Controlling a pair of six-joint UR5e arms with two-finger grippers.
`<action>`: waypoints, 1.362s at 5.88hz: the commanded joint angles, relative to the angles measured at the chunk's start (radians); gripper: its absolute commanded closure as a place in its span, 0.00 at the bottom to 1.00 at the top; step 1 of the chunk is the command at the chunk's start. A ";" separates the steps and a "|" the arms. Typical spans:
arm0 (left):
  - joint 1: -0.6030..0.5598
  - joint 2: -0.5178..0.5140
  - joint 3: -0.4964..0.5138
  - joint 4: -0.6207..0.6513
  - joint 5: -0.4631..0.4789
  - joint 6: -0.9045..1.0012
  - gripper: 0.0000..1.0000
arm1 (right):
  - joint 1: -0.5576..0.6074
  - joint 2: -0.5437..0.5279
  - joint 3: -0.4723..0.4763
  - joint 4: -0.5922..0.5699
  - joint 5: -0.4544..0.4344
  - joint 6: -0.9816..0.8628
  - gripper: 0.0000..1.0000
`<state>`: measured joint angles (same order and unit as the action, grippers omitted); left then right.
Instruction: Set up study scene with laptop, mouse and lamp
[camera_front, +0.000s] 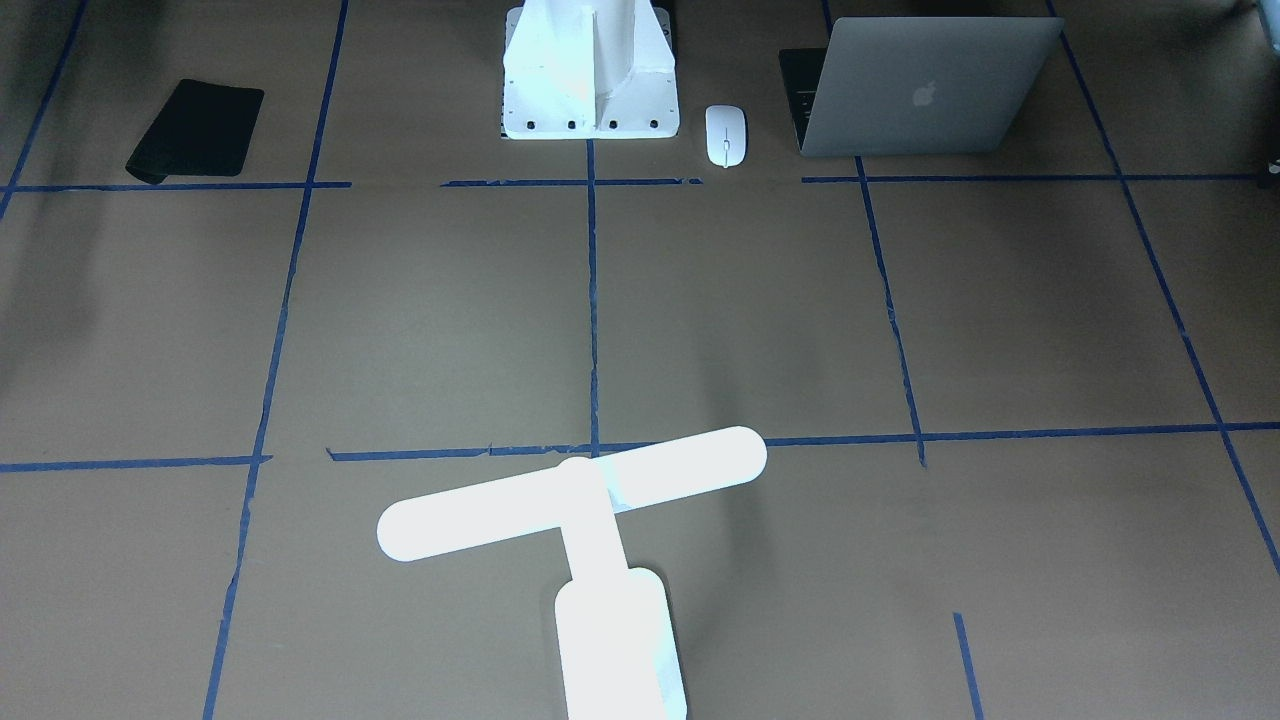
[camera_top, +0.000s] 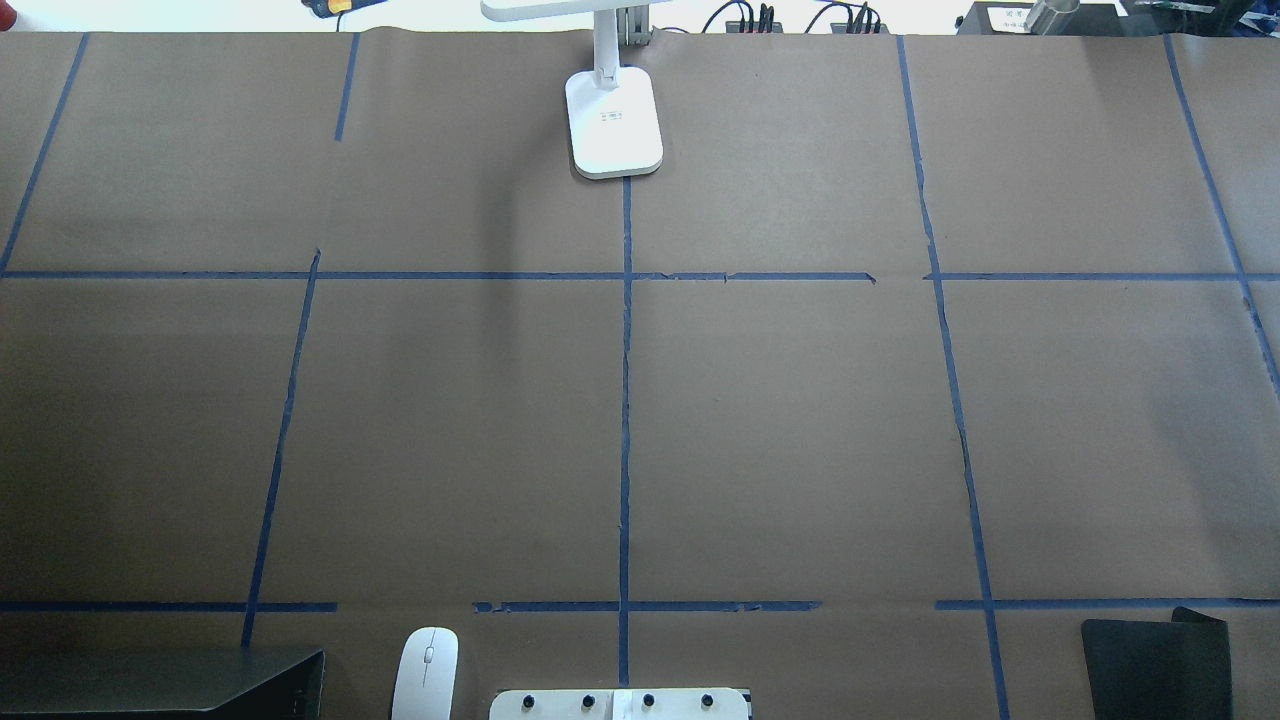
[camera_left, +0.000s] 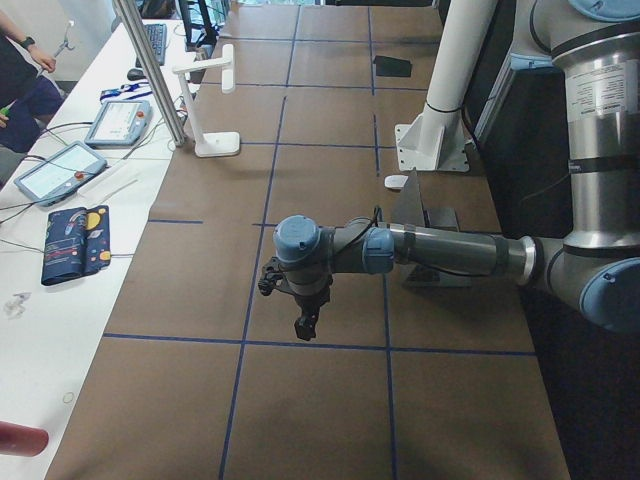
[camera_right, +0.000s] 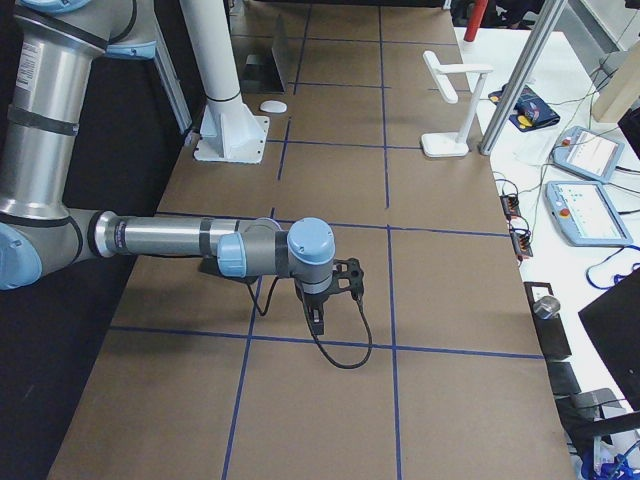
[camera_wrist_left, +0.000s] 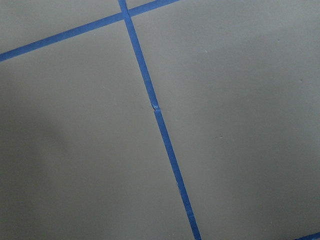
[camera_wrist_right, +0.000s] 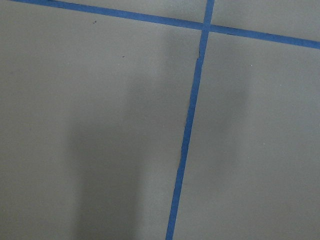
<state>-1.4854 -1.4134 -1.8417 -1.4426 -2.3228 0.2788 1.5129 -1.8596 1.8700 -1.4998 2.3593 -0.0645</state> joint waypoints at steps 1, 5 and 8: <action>-0.003 -0.094 -0.007 -0.030 0.005 -0.003 0.00 | 0.000 0.000 0.003 0.001 0.003 0.000 0.00; 0.119 0.020 -0.202 -0.171 -0.154 -0.006 0.00 | 0.000 0.002 0.001 0.004 0.002 -0.003 0.00; 0.377 0.133 -0.495 -0.173 -0.152 -0.018 0.00 | 0.000 0.002 -0.006 0.013 -0.002 -0.005 0.00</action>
<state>-1.2084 -1.3405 -2.2147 -1.6124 -2.4883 0.2633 1.5125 -1.8576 1.8655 -1.4871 2.3589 -0.0689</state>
